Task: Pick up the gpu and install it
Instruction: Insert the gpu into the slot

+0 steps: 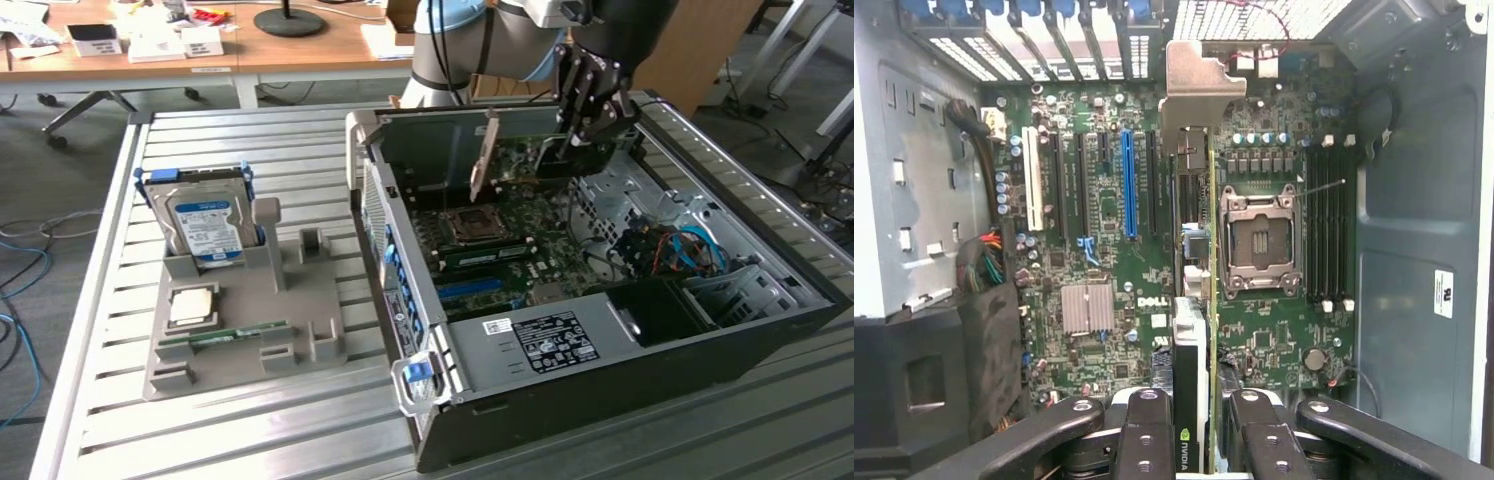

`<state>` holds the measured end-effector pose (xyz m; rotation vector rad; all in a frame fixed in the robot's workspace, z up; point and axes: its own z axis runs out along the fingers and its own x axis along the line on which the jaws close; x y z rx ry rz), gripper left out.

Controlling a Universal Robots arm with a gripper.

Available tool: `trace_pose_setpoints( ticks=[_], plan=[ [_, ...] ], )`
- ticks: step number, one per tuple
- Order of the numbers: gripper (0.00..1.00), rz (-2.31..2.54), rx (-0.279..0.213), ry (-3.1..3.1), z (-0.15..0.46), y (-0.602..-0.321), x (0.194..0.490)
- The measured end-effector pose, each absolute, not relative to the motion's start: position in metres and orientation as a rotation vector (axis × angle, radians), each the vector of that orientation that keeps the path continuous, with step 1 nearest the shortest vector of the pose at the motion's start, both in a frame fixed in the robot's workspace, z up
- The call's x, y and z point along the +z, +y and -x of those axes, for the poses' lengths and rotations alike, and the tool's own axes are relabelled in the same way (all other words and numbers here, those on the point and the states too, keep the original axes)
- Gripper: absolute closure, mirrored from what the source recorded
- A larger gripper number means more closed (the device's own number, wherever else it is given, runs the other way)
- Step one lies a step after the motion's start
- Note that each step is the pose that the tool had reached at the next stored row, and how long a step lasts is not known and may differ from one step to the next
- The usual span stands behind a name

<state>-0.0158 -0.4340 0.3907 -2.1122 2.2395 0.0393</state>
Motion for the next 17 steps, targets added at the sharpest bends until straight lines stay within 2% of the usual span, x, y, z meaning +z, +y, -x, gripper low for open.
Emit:
trace_pose_setpoints(
  ticks=[17],
  plan=[
    [0.73,2.113,0.037,2.240,0.017,-0.454,0.390]
  ],
)
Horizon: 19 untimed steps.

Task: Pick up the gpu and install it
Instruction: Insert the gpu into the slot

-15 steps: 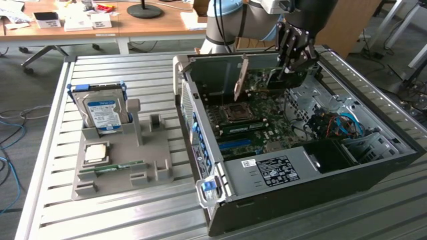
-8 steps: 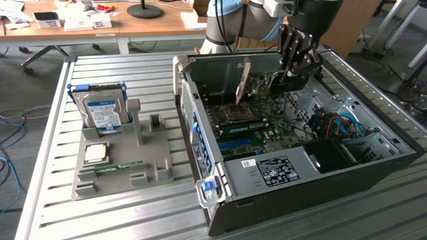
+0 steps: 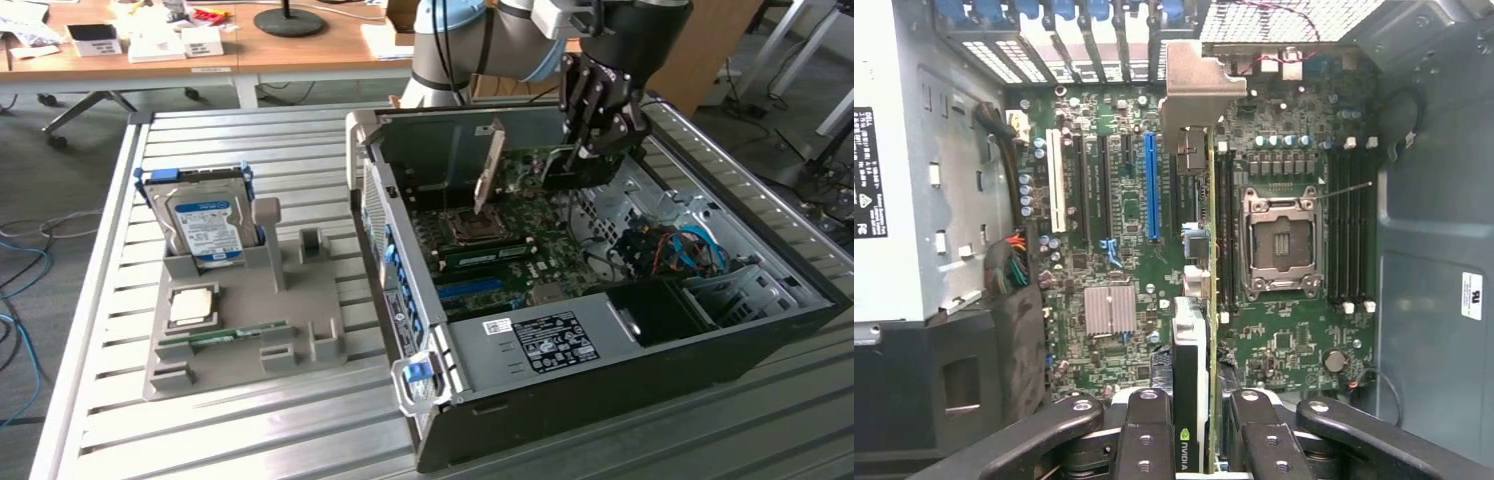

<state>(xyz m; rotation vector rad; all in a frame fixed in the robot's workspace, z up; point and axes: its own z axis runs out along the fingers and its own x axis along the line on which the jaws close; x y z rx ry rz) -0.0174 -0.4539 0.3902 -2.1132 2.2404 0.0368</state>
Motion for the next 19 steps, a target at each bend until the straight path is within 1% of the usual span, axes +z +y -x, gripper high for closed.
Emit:
trace_pose_setpoints(
  ticks=[10,19],
  plan=[
    [0.73,2.115,0.022,2.252,0.0178,-0.4554,0.3857],
    [0.73,2.116,0.024,2.254,0.0173,-0.4554,0.3855]
  ],
)
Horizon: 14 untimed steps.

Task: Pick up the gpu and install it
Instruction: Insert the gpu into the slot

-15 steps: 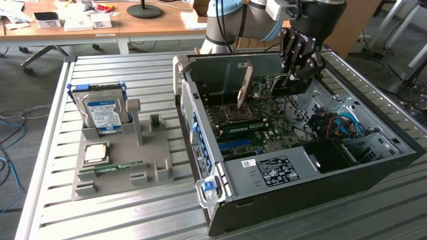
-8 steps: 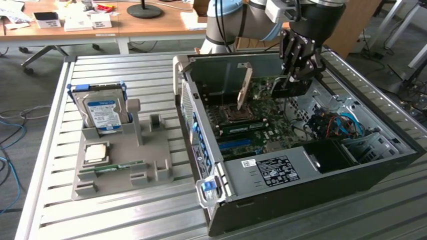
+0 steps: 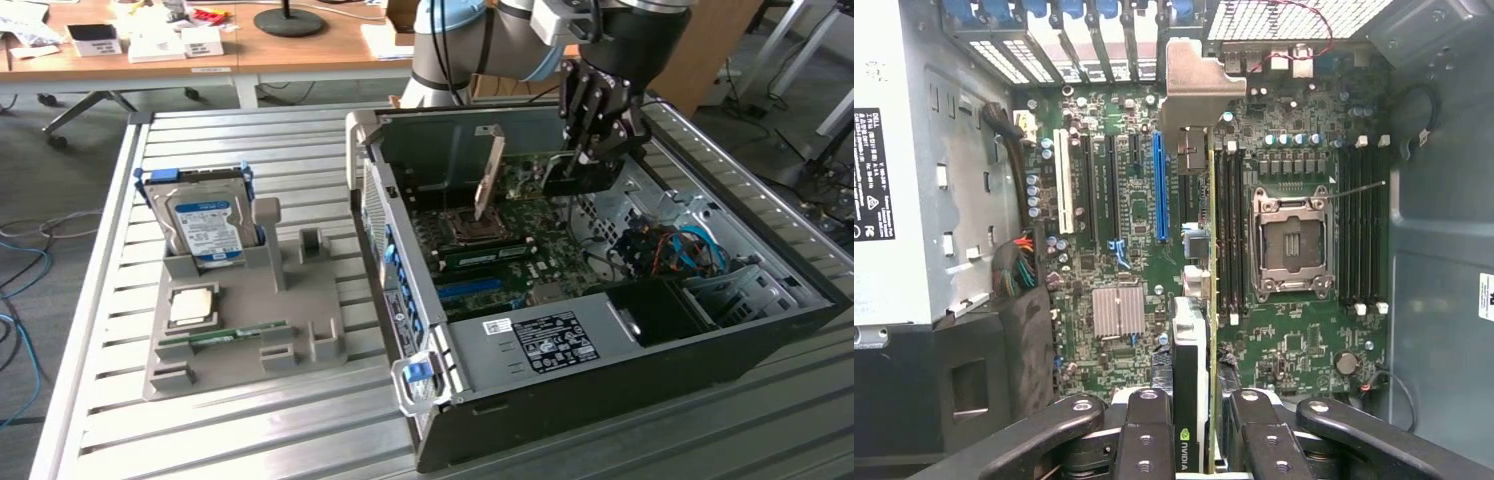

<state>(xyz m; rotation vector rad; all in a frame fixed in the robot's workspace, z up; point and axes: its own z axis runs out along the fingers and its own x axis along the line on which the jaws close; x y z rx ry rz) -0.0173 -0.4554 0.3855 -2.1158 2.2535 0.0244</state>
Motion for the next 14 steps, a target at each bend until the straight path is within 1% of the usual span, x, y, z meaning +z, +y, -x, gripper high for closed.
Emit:
trace_pose_setpoints(
  ticks=[14],
  plan=[
    [0.73,2.120,0.031,2.258,0.0188,-0.4554,0.3850]
  ],
)
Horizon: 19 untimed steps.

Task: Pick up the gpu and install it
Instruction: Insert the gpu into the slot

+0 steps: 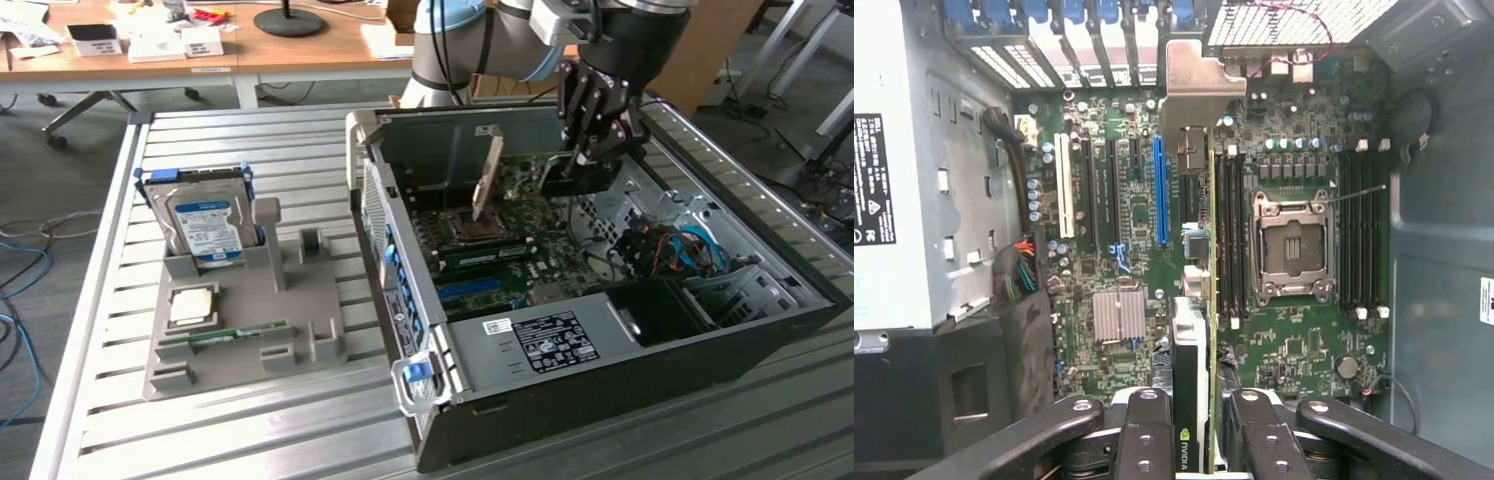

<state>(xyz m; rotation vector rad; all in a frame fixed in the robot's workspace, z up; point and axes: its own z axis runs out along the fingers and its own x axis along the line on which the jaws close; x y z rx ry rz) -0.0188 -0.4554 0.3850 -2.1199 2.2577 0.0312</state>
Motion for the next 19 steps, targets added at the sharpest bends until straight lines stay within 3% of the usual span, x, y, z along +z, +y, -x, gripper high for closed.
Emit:
trace_pose_setpoints(
  ticks=[19],
  plan=[
    [0.73,2.120,0.031,2.258,0.0205,-0.4554,0.3788]
  ],
)
